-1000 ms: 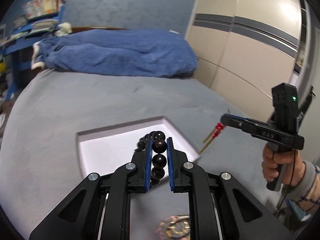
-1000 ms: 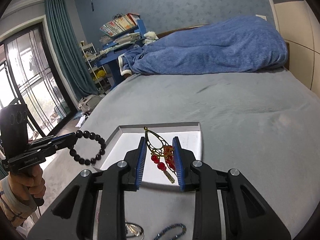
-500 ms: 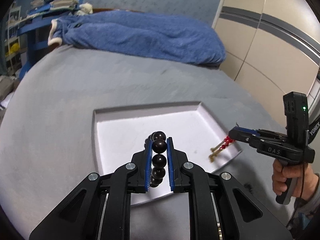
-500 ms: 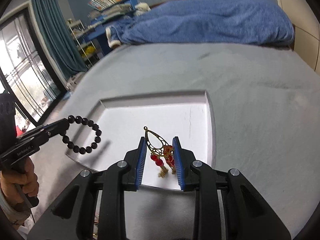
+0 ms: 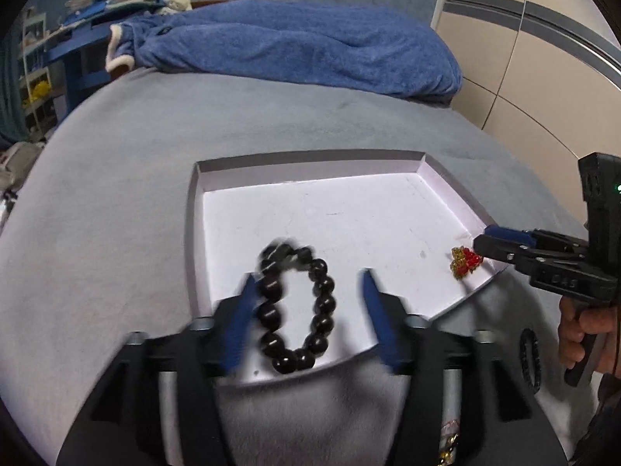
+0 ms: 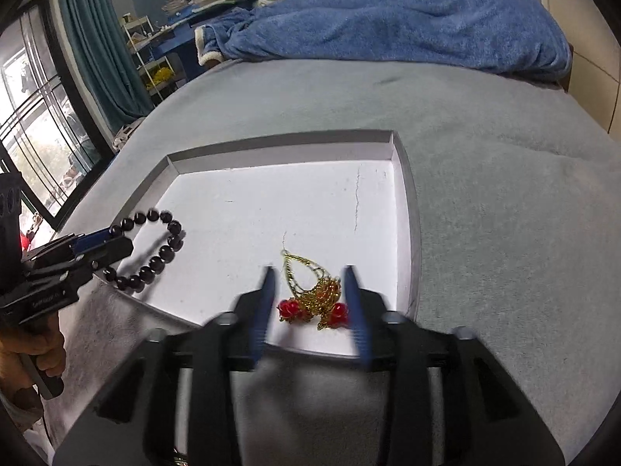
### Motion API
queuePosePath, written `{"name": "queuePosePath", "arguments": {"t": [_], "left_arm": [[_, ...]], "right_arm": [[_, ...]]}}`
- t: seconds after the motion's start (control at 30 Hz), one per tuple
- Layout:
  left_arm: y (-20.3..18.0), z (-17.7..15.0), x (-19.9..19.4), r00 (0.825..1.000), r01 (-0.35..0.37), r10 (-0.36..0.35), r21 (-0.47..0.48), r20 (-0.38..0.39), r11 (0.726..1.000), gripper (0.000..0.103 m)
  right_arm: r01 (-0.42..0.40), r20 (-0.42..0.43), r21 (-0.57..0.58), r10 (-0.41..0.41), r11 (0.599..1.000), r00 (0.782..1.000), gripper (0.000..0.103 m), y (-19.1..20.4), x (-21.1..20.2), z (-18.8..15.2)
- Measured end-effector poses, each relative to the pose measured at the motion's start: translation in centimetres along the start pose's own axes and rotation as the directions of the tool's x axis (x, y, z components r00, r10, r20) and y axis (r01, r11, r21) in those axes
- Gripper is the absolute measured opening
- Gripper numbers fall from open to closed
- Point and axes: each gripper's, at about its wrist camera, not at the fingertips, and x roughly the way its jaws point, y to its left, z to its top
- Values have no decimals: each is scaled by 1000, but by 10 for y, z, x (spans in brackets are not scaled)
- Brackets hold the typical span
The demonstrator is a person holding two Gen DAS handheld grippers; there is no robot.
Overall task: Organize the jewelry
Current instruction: 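Carry bracelet and earring into the grey box and open both tools, then grasp the blue beaded bracelet with the right tool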
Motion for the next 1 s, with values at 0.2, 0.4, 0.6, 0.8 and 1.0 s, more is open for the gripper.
{"name": "queuePosePath", "arguments": {"t": [0.2, 0.4, 0.6, 0.8, 1.0], "left_arm": [[-5, -12, -24, 998, -14, 14, 3, 64, 1000, 84], [-25, -29, -51, 993, -20, 14, 51, 116, 999, 90], [-43, -51, -61, 994, -6, -5, 95, 110, 995, 92], [-51, -82, -63, 997, 3, -12, 104, 80, 995, 92], [-40, -100, -65, 998, 21, -24, 50, 64, 999, 92]], "right_arm": [[-11, 80, -24, 13, 1000, 997, 64, 1, -29, -12], [-16, 123, 17, 14, 1000, 992, 74, -10, -60, -40], [5, 125, 68, -13, 998, 992, 78, -21, -85, -78], [32, 112, 107, -44, 994, 993, 82, -30, -102, -119], [31, 101, 147, -46, 989, 994, 82, -36, -112, -144]]}}
